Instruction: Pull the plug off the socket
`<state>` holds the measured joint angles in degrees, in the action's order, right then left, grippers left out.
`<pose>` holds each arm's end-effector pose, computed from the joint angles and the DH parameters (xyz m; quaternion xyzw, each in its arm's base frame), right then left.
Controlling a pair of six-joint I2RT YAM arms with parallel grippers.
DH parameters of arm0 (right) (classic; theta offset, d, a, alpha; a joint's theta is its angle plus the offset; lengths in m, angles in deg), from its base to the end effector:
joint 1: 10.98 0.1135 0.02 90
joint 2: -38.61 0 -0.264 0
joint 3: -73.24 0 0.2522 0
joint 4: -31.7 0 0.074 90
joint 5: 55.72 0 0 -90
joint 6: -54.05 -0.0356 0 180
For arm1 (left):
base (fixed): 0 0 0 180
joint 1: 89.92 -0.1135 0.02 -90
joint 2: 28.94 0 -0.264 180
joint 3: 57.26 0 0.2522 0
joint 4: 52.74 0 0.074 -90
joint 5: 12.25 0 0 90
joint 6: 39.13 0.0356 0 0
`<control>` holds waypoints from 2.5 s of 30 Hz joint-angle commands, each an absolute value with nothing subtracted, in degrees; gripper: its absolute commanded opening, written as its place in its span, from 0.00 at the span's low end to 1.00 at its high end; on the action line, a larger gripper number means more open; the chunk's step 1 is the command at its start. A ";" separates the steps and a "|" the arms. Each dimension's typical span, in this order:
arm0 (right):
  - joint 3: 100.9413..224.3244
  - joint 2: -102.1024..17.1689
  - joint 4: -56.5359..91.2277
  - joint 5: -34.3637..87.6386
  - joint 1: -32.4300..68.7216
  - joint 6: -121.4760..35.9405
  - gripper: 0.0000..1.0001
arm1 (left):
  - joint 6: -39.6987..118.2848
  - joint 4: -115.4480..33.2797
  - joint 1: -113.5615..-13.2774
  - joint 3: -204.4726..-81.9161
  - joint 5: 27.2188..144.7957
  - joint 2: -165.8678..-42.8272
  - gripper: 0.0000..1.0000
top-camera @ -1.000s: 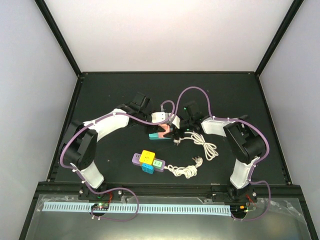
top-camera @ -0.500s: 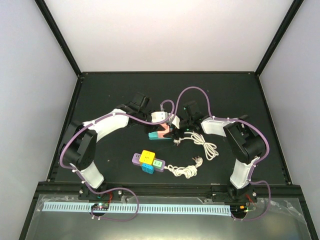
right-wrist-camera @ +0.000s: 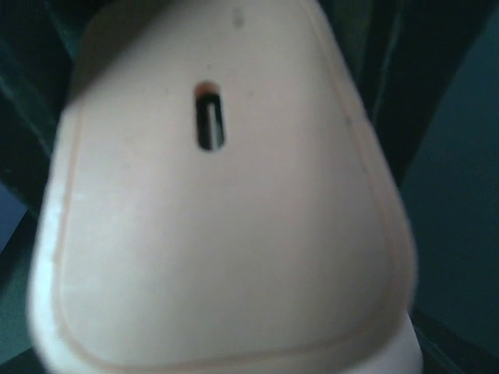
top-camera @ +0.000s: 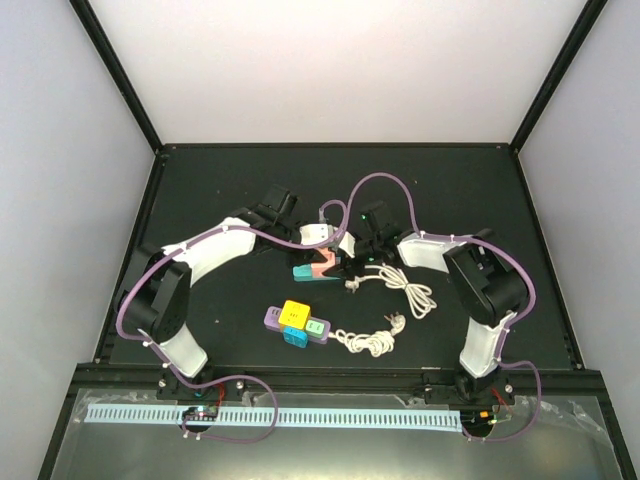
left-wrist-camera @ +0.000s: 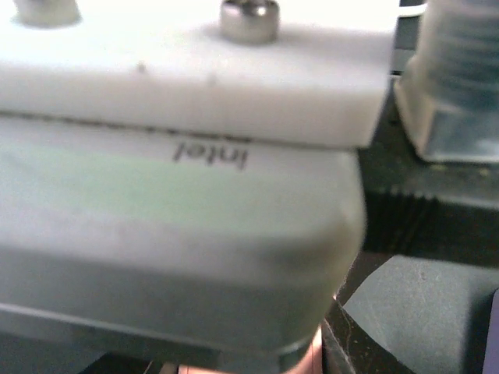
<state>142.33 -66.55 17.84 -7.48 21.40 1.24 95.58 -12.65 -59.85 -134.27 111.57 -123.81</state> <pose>0.2893 0.2115 0.1429 -0.6011 0.6513 0.3211 0.3339 0.2821 -0.1862 0.2114 0.6222 0.6819 -0.2436 0.2976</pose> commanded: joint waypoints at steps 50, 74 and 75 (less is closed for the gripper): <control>143.40 -68.51 18.15 0.41 23.57 0.54 0.60 | 98.66 -8.52 -59.47 -135.50 115.52 -117.50 0.06; 138.07 -60.67 23.81 -7.46 18.81 -2.38 1.00 | 93.30 -2.86 -62.15 -137.82 112.78 -110.57 0.06; 137.94 -59.76 23.49 -7.28 18.62 -2.46 1.00 | 92.82 -2.41 -62.67 -137.82 112.43 -109.73 0.06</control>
